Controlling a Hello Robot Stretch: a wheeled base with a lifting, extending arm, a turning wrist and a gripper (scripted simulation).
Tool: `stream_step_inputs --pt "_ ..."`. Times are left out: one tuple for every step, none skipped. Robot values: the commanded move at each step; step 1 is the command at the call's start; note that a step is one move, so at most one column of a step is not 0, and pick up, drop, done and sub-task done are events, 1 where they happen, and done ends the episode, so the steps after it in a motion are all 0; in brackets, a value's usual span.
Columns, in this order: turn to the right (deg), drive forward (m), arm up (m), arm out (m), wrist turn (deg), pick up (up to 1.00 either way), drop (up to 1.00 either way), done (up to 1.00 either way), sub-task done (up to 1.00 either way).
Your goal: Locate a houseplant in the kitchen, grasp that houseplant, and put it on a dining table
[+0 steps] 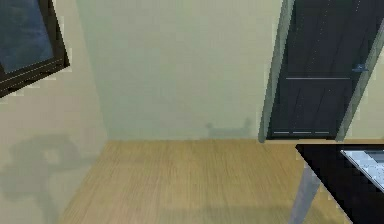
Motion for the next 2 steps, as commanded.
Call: stream_step_inputs --pt "0.0 0.0 0.0 0.0 45.0 0.0 0.0 0.0 0.0" --pt "0.0 0.0 0.0 0.0 45.0 0.0 0.0 0.0 0.0"
